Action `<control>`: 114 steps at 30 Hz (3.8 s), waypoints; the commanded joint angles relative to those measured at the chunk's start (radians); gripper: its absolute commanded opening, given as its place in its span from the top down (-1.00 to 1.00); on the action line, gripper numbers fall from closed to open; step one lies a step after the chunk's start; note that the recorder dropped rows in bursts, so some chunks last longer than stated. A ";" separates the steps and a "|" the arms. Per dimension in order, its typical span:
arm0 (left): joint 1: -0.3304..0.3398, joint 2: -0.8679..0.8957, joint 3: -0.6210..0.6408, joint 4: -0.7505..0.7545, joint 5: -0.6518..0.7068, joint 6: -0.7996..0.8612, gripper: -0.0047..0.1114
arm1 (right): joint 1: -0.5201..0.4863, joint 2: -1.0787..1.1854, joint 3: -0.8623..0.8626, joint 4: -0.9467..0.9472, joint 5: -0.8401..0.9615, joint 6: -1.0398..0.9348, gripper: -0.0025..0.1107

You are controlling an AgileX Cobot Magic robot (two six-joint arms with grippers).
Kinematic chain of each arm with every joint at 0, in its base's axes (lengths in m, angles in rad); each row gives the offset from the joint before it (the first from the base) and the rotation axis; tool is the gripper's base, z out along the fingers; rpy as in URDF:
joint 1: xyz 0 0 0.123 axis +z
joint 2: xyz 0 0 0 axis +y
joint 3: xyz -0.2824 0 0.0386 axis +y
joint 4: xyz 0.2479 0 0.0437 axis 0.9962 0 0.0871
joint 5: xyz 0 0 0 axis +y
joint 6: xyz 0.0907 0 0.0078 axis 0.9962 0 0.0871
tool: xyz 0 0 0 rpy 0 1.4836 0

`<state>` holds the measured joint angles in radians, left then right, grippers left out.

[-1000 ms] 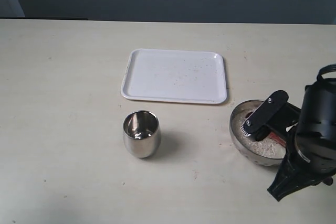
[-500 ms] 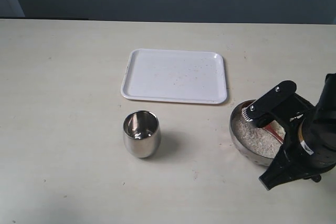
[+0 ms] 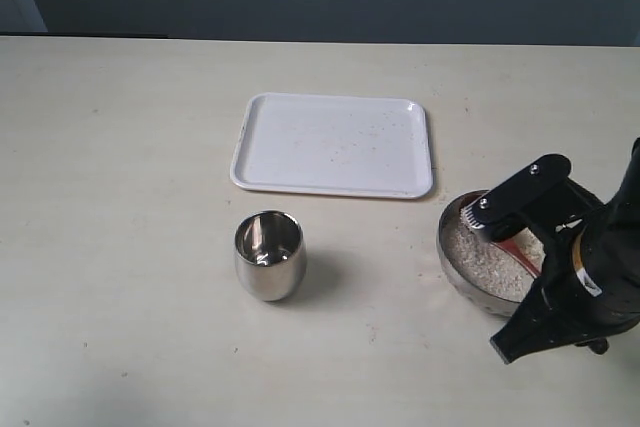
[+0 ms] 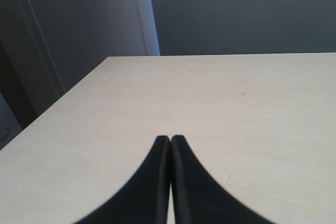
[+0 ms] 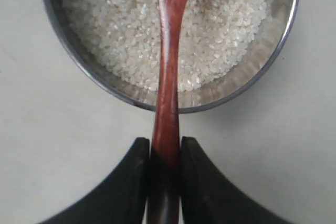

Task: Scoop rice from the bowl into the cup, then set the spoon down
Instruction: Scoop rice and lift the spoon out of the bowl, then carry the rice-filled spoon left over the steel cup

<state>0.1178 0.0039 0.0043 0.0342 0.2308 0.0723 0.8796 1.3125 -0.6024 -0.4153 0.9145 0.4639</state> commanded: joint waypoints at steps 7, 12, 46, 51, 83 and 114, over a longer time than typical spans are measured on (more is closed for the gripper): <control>0.000 -0.004 -0.004 -0.003 -0.013 -0.002 0.91 | -0.007 -0.071 0.001 0.049 -0.004 0.001 0.97; 0.000 -0.004 -0.004 -0.003 -0.013 -0.002 0.91 | -0.007 -0.071 -0.003 0.095 -0.002 -0.017 0.97; 0.000 -0.004 -0.004 -0.003 -0.013 -0.002 0.91 | 0.126 0.127 -0.349 0.226 0.029 -0.198 0.97; 0.000 -0.004 -0.004 -0.003 -0.013 -0.002 0.91 | 0.169 0.192 -0.396 0.198 0.051 -0.210 0.97; 0.000 -0.004 -0.004 -0.003 -0.013 -0.002 0.91 | 0.298 0.373 -0.538 -0.055 0.150 -0.293 0.97; 0.000 -0.004 -0.004 -0.003 -0.013 -0.002 0.91 | 0.358 0.425 -0.538 -0.164 0.132 -0.295 0.97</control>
<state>0.1178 0.0039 0.0043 0.0342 0.2308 0.0723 1.2363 1.7373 -1.1381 -0.5630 1.0427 0.1739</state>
